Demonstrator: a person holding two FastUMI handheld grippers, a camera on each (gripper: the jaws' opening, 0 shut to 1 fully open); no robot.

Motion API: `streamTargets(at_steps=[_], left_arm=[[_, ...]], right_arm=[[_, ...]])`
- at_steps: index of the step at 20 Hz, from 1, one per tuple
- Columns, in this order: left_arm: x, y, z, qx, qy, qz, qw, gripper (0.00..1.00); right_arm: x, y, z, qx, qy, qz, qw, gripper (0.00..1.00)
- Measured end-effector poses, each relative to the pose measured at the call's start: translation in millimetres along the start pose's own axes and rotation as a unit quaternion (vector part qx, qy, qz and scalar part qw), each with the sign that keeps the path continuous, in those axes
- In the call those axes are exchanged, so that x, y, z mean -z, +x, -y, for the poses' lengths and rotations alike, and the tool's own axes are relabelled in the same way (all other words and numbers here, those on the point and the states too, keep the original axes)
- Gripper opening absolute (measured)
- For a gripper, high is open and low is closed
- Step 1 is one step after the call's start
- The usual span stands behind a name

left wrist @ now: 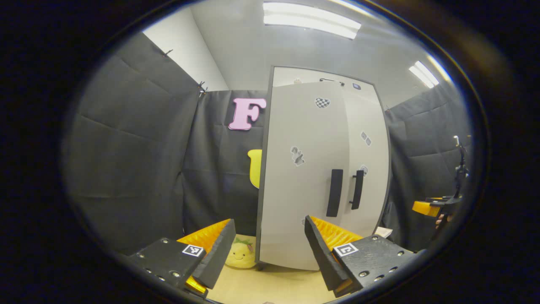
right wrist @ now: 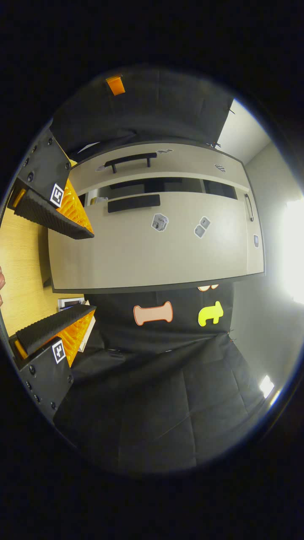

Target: Grab one shoe with the right hand and put it into the shoe cabinet, grab the other shoe with the left hand and put it into the shoe cabinet; then close the right door with the right hand and the left door with the left hand.

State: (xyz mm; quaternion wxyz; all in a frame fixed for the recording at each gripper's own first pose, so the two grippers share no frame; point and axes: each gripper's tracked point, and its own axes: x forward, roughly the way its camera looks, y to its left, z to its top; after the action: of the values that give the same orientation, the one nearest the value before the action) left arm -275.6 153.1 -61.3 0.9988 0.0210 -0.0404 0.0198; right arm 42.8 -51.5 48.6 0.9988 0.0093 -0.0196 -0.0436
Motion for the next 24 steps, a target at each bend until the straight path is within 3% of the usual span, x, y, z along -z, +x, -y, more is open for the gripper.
streamTargets(at_steps=[10,23,24], left_arm=[[38.0,-9.3,-19.4,0.014,-0.021,-0.029,0.999,0.94],[43.9,-17.9,-35.1,-0.046,-0.026,-0.041,0.998,0.95],[46.8,-18.1,-30.5,-0.044,-0.031,-0.047,0.997,0.94]], right_arm=[[27.9,-21.1,-51.3,-0.020,-0.004,-0.047,0.999,0.98],[41.7,17.5,-69.3,-0.071,0.003,-0.075,0.995,0.98],[41.2,20.3,-66.3,-0.072,0.013,-0.076,0.994,0.93]])
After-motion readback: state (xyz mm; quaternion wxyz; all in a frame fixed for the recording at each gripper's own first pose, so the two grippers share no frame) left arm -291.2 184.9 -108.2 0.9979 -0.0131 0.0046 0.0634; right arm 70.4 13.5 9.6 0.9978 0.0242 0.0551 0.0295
